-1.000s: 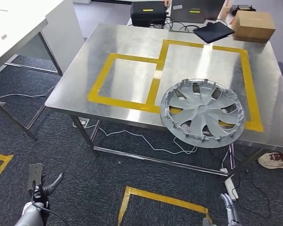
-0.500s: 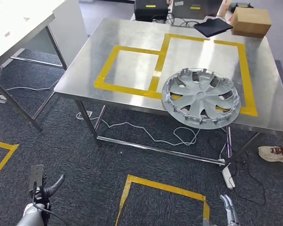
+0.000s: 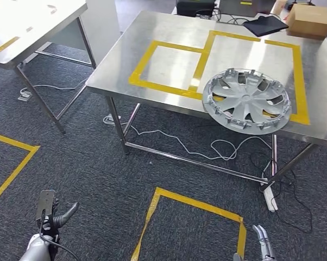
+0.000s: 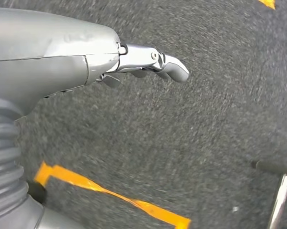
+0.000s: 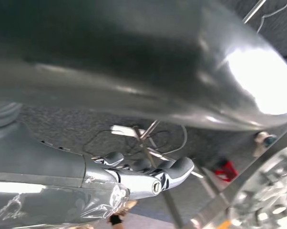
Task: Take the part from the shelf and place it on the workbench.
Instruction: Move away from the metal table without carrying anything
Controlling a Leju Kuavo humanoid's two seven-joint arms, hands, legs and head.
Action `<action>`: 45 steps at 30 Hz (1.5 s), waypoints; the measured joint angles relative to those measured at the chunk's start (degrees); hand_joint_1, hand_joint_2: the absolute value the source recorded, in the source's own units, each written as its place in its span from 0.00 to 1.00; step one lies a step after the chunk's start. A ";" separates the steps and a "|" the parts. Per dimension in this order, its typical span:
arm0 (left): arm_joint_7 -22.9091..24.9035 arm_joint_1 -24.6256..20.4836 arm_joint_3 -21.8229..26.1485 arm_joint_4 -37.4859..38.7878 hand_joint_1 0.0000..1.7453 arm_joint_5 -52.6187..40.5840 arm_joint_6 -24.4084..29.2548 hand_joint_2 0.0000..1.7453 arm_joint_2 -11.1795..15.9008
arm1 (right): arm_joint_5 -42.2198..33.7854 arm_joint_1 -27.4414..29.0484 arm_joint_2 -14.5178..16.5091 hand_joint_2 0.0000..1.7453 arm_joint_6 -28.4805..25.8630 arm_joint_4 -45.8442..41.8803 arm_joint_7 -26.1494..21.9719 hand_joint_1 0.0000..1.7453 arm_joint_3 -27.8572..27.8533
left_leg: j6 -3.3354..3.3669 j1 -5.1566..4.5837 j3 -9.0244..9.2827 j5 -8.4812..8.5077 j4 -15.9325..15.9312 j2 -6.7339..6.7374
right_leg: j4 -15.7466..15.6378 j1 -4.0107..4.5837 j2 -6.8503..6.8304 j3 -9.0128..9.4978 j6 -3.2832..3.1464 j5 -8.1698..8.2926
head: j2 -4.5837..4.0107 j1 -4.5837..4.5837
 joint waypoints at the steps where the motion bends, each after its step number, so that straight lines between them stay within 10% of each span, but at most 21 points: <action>1: -0.13 0.20 -0.20 0.02 0.00 -0.31 -1.08 0.00 -0.02 | 0.13 -0.05 0.01 0.00 0.00 -0.03 -0.14 0.00 -0.05 | 0.69 -0.03 -0.40 0.14 -0.11 -0.51 | 0.01 -0.07 -0.46 -0.09 0.35 0.19 | 0.00 0.04; 8: -3.79 -0.55 -0.82 -0.21 0.00 0.90 -12.73 0.00 -0.81 | 0.23 -0.79 -0.18 0.00 -0.02 -0.55 0.03 0.00 -0.10 | 2.80 -0.30 -3.65 3.25 -0.15 -3.77 | 16.09 -0.46 4.75 -6.01 1.48 -9.51 | -0.01 0.68; 14: -3.36 -3.05 -3.71 -2.69 0.00 -0.97 -20.16 0.00 -1.76 | -0.76 -3.38 -2.45 0.00 -0.02 -0.59 0.41 0.00 0.67 | 2.34 -0.78 -5.12 4.70 0.11 -4.91 | -1.30 0.09 5.32 4.78 -0.04 -3.70 | -0.01 0.67; 33: -0.21 -5.67 -16.47 -9.42 0.00 -7.72 -22.26 0.00 -1.57 | -1.91 -7.41 -6.47 0.00 0.00 -0.52 1.78 0.00 3.94 | 1.45 -0.42 -6.89 6.56 -0.06 -4.83 | -1.10 0.51 5.42 3.13 -0.61 -2.34 | -0.01 0.64; 37: 1.19 -5.68 -17.26 -9.42 0.00 -7.22 -22.44 1.00 -1.03 | -2.83 -7.73 -6.67 0.00 0.00 -0.43 0.83 0.00 4.15 | 1.45 -0.44 -6.98 6.57 -0.05 -4.83 | -1.10 0.48 5.41 3.01 -0.56 -2.29 | -0.01 0.65; 45: 3.58 -5.42 -18.06 -6.29 0.00 -6.05 -23.76 1.00 1.60 | -5.64 -8.81 -7.55 0.00 0.00 0.37 -1.51 0.00 4.32 | 1.55 -0.44 -7.33 6.76 -0.05 -4.83 | -1.10 0.47 5.40 2.81 -0.46 -2.12 | -0.01 0.64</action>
